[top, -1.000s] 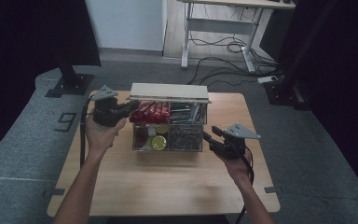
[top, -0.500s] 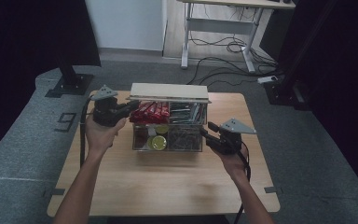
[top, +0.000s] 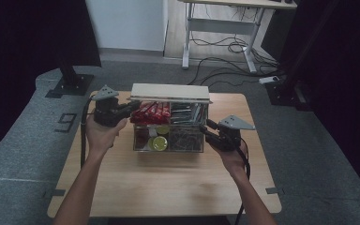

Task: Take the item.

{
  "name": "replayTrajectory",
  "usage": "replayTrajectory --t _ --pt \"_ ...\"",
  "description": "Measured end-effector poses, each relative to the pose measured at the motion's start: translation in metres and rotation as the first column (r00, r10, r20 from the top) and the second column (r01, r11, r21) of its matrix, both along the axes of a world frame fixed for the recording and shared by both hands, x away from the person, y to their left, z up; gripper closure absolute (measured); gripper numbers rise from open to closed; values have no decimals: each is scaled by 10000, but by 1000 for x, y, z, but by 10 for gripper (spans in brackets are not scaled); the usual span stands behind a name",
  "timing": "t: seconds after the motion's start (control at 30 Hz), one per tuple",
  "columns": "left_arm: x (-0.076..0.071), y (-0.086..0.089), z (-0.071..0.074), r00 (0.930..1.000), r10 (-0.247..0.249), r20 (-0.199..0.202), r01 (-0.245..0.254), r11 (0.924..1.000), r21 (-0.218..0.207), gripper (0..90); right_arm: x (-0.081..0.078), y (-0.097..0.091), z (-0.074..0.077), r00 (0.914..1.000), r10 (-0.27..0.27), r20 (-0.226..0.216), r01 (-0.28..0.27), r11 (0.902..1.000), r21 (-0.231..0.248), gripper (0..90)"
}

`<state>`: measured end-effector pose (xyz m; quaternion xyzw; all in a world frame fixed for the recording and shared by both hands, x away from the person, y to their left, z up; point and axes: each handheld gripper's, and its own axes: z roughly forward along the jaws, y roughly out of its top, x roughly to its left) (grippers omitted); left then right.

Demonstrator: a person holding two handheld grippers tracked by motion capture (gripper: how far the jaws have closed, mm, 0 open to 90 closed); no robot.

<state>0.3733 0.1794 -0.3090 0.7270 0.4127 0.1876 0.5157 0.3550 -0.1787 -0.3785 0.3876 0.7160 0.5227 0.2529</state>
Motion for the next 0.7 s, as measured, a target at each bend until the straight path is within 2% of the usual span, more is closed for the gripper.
replayTrajectory --t 0.27,0.4,0.7 --pt "0 0 0 10000 -6 7 6 10000 -10 900 6 4 0 10000 -22 -10 22 10000 8 625" --pt "0 0 -1 10000 -17 15 17 10000 -35 900 11 5 1 10000 -19 -90 20 9999 168 639" --pt "0 0 -1 10000 -27 11 27 10000 -29 900 18 11 3 10000 -15 -71 16 10000 86 648"
